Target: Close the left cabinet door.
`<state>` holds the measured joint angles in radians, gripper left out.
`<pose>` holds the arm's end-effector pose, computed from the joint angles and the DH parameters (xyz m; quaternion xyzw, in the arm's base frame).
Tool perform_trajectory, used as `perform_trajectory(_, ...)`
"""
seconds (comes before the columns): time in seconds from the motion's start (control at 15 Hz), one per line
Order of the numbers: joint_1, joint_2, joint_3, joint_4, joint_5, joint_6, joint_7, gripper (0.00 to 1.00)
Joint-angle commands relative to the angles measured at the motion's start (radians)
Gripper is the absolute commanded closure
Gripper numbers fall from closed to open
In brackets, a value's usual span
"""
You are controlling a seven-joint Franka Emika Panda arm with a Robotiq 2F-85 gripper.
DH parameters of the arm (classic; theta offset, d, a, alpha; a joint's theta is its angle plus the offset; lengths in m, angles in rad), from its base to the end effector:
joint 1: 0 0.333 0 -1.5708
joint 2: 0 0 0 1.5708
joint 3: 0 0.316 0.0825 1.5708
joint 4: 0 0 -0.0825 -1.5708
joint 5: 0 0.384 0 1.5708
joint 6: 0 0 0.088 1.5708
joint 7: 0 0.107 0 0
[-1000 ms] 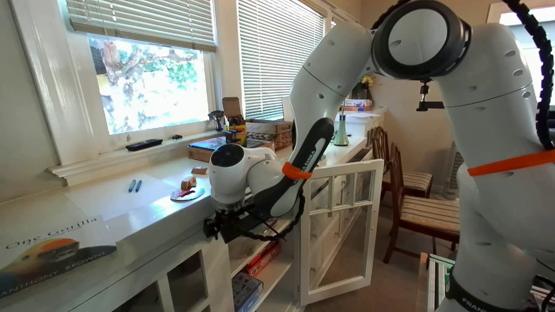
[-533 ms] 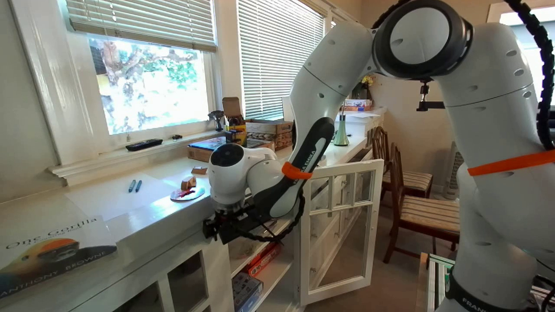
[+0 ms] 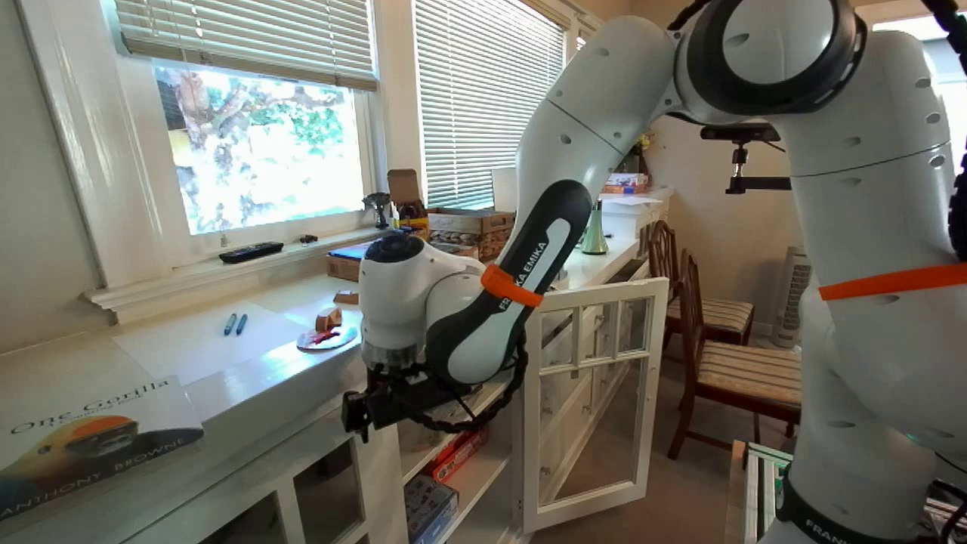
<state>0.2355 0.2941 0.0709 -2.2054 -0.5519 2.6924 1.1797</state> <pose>0.5380 0.1880 0.2631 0.9668 -0.1969 0.1592 0.0327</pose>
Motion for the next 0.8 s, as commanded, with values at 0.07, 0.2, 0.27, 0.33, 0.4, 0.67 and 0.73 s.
perform_trajectory(0.07, -0.048, -0.110, 0.089, -0.094, 0.340, -0.050, -0.294, 0.00)
perform_trajectory(0.2, -0.057, -0.152, 0.113, -0.105, 0.468, -0.097, -0.426, 0.00)
perform_trajectory(0.27, -0.054, -0.173, 0.114, -0.107, 0.510, -0.130, -0.479, 0.00)
perform_trajectory(0.33, -0.051, -0.196, 0.112, -0.107, 0.542, -0.170, -0.524, 0.00)
perform_trajectory(0.4, -0.050, -0.215, 0.114, -0.108, 0.578, -0.199, -0.574, 0.00)
perform_trajectory(0.67, -0.045, -0.288, 0.110, -0.098, 0.661, -0.328, -0.726, 0.00)
perform_trajectory(0.73, -0.044, -0.305, 0.108, -0.096, 0.660, -0.357, -0.747, 0.00)
